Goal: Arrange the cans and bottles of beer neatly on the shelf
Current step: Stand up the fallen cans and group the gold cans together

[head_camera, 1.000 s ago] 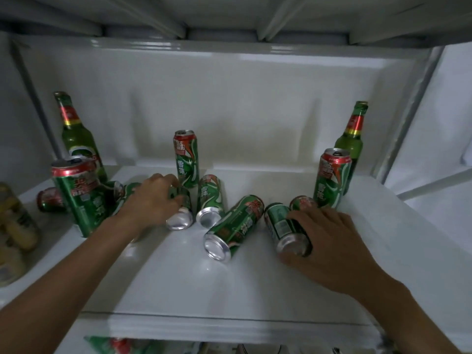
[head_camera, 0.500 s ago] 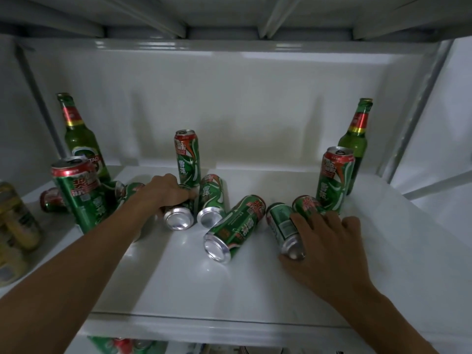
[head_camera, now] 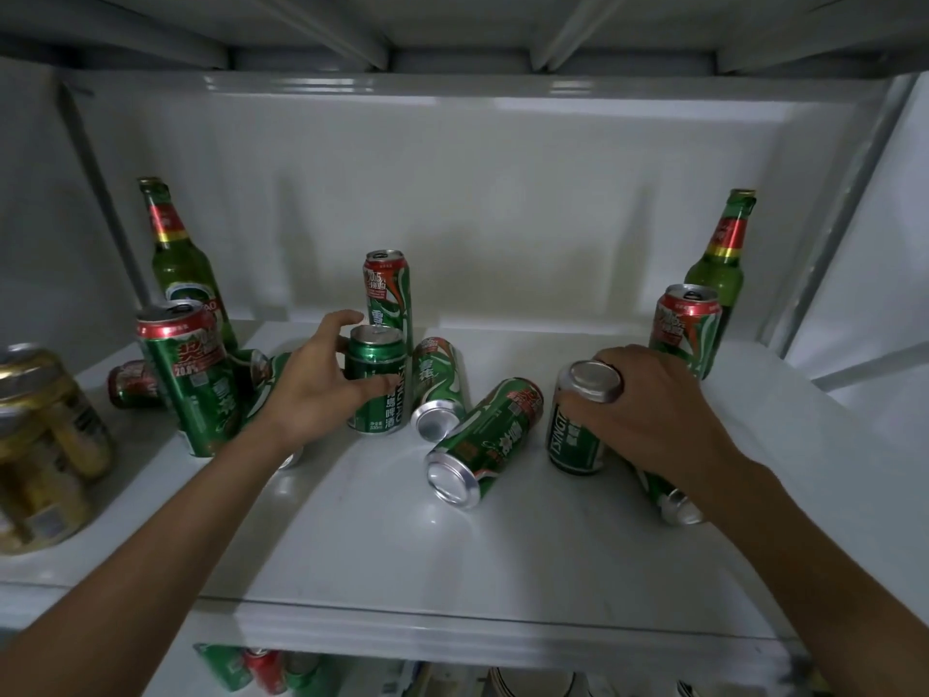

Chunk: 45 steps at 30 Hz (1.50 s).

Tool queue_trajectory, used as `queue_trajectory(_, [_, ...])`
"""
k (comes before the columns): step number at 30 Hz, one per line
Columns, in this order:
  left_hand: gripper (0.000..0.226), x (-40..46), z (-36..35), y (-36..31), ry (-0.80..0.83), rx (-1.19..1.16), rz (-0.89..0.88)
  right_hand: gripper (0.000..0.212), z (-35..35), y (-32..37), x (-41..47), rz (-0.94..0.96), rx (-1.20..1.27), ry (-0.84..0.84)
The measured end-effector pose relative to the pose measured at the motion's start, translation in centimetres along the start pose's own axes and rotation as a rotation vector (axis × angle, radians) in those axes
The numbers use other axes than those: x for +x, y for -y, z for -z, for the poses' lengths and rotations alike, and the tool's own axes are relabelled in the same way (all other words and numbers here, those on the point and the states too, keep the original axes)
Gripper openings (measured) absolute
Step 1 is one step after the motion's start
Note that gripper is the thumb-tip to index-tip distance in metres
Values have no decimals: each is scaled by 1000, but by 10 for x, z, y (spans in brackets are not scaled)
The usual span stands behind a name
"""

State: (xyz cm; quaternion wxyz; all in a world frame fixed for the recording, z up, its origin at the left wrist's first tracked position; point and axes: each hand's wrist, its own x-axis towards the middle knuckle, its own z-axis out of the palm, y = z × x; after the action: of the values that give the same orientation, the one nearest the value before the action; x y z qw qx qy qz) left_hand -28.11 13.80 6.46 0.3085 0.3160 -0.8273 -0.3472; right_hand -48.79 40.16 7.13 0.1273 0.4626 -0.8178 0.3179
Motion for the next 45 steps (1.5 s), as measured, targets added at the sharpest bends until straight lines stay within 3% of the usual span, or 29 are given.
queue_trajectory(6, [81, -7, -4, 10, -36, -49, 16, 45, -5, 0, 6, 1, -82, 9])
queue_trajectory(11, [84, -13, -15, 18, -62, 65, -63, 85, -11, 11, 3, 8, -200, 129])
queue_trajectory(24, [88, -13, -11, 14, -43, 235, -89, 74, -12, 7, 18, -115, -52, 297])
queue_trajectory(28, [91, -18, -13, 6, -60, 250, -96, 83, -9, 1, 20, -144, 24, 343])
queue_trajectory(37, [71, -30, -11, -34, -206, 317, -363, 73, -2, -7, 24, -96, 96, 419])
queue_trajectory(45, [61, -25, -21, -44, -100, 329, -478, 93, 12, -9, 23, -108, 127, 413])
